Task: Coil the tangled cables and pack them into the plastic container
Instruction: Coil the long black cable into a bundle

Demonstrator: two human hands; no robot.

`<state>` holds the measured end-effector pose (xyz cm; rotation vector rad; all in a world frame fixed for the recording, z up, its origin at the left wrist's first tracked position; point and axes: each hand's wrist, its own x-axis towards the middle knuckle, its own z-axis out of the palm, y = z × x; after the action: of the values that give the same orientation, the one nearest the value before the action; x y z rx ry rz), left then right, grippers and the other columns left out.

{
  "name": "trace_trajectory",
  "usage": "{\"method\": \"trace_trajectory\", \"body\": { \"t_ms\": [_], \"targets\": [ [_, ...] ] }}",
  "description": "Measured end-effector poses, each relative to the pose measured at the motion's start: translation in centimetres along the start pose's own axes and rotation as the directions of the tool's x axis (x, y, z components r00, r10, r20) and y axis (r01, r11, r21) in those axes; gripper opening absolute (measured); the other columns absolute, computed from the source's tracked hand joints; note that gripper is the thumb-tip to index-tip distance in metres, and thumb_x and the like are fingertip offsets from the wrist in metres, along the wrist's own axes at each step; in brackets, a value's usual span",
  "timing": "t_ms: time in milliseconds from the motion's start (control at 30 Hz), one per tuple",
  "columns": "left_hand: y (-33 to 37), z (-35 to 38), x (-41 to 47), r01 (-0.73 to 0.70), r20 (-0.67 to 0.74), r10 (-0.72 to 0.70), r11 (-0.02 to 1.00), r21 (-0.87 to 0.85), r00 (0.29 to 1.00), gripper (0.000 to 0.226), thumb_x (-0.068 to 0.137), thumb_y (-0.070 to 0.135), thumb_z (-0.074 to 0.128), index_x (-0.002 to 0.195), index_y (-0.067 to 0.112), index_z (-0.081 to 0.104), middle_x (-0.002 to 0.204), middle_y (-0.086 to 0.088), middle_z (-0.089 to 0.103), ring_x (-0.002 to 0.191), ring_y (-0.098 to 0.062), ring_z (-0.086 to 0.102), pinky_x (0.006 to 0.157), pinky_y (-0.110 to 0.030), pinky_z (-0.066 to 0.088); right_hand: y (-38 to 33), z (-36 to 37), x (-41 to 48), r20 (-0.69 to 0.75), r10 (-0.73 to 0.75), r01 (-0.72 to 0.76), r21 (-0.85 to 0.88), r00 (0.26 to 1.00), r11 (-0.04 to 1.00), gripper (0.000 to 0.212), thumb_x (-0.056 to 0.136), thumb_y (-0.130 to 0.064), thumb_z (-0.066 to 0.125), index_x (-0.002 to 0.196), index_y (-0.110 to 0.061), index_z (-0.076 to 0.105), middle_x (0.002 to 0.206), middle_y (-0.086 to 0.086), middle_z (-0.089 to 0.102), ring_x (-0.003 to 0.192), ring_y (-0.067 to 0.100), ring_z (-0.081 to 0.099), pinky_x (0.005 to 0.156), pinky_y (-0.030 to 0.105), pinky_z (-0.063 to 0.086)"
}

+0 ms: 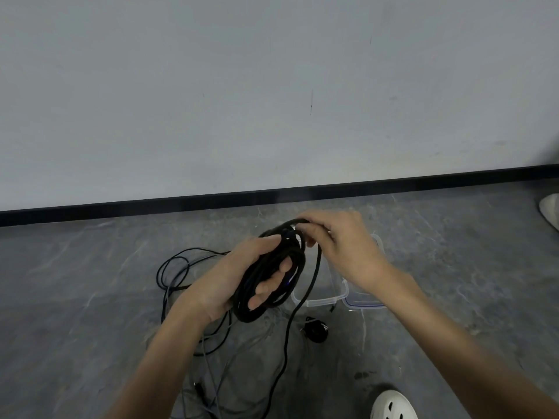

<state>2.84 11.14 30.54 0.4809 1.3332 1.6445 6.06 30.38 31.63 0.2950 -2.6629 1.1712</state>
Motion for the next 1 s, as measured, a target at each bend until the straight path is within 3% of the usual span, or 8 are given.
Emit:
{"method": "trace_trajectory", "body": {
  "t_ms": [100, 167, 233, 433, 533, 667, 867, 1000],
  "targets": [
    [-0.1, 0.2, 0.0, -0.006, 0.099, 0.024, 0.983, -0.184, 0.995, 0.045, 0.085, 0.058, 0.059, 0.073, 0.014, 0.061, 0.044, 0.005, 0.043, 0.030, -0.005, 0.039, 0.037, -0.014, 0.035, 0.0, 0.1, 0.0, 0.063, 0.027, -0.023, -0.067, 0.998, 0.997, 0.032, 0.096, 0.001, 0.046, 0.113, -0.015, 0.068, 0.090, 0.000, 0.073, 0.082, 0.012, 0.067, 0.078, 0.026, 0.052],
    [0.0, 0.2, 0.0, -0.018, 0.151, 0.060, 0.963, -0.270, 0.987, 0.046, 0.085, 0.057, 0.062, 0.075, 0.013, 0.062, 0.045, 0.006, 0.045, 0.030, -0.004, 0.042, 0.035, -0.012, 0.037, 0.0, 0.1, -0.1, 0.115, 0.047, -0.029, -0.151, 0.992, 0.988, 0.032, 0.097, -0.002, 0.043, 0.118, -0.017, 0.062, 0.094, 0.003, 0.072, 0.086, 0.022, 0.066, 0.079, 0.042, 0.052],
    [0.0, 0.1, -0.1, -0.023, 0.157, 0.071, 0.957, -0.289, 0.985, 0.047, 0.084, 0.059, 0.063, 0.074, 0.013, 0.062, 0.045, 0.006, 0.046, 0.031, -0.003, 0.043, 0.035, -0.012, 0.038, -0.2, 0.3, -0.2, 0.184, 0.053, -0.011, -0.225, 0.982, 0.974, 0.032, 0.095, -0.003, 0.045, 0.122, -0.017, 0.054, 0.095, 0.006, 0.069, 0.088, 0.026, 0.063, 0.078, 0.047, 0.051],
    [-0.1, 0.0, -0.1, -0.083, 0.151, 0.131, 0.955, -0.286, 0.980, 0.057, 0.083, 0.069, 0.054, 0.078, 0.013, 0.062, 0.047, 0.009, 0.048, 0.033, 0.000, 0.043, 0.039, -0.010, 0.038, -0.4, 0.6, -0.8, 0.273, 0.109, -0.062, -0.175, 0.956, 0.983, 0.048, 0.087, 0.009, 0.047, 0.129, -0.015, 0.041, 0.088, 0.013, 0.063, 0.080, 0.024, 0.058, 0.071, 0.038, 0.047],
    [-0.2, -0.2, -0.2, -0.121, 0.170, 0.198, 0.917, -0.380, 0.965, 0.055, 0.085, 0.065, 0.055, 0.081, 0.012, 0.062, 0.049, 0.009, 0.048, 0.034, -0.002, 0.039, 0.041, -0.010, 0.041, -0.9, 1.1, -0.8, 0.240, 0.122, -0.107, -0.072, 0.963, 0.992, 0.039, 0.086, 0.011, 0.044, 0.120, -0.010, 0.045, 0.084, 0.011, 0.062, 0.077, 0.019, 0.058, 0.067, 0.033, 0.046],
    [-0.1, -0.4, -0.2, -0.137, 0.205, 0.283, 0.837, -0.530, 0.937, 0.039, 0.092, 0.046, 0.061, 0.086, 0.008, 0.060, 0.053, 0.002, 0.036, 0.039, -0.009, 0.033, 0.042, -0.015, 0.039, -0.8, 1.6, -0.7, 0.173, 0.159, -0.160, -0.009, 0.972, 0.987, 0.019, 0.090, 0.008, 0.041, 0.096, -0.007, 0.051, 0.068, -0.009, 0.052, 0.064, -0.002, 0.052, 0.058, 0.013, 0.039],
    [-0.2, -0.2, -0.3, -0.203, 0.086, 0.284, 0.838, -0.507, 0.955, 0.020, 0.087, 0.030, 0.068, 0.082, 0.011, 0.063, 0.052, 0.007, 0.052, 0.039, -0.003, 0.047, 0.045, -0.015, 0.041, -0.7, 1.8, -0.5, 0.172, 0.225, -0.233, 0.027, 0.959, 0.972, 0.023, 0.091, 0.005, 0.046, 0.108, -0.005, 0.059, 0.086, 0.004, 0.064, 0.075, 0.013, 0.059, 0.067, 0.019, 0.046],
    [0.2, -0.3, -0.3, -0.267, -0.012, 0.307, 0.804, -0.531, 0.951, 0.010, 0.082, 0.020, 0.069, 0.079, 0.014, 0.061, 0.053, 0.008, 0.052, 0.043, -0.004, 0.049, 0.049, -0.016, 0.042, -0.8, 2.3, -0.8, 0.258, 0.292, -0.304, 0.005, 0.921, 0.953, 0.023, 0.093, 0.001, 0.049, 0.112, -0.008, 0.057, 0.096, 0.008, 0.067, 0.088, 0.021, 0.063, 0.082, 0.041, 0.052]
  ]
}}
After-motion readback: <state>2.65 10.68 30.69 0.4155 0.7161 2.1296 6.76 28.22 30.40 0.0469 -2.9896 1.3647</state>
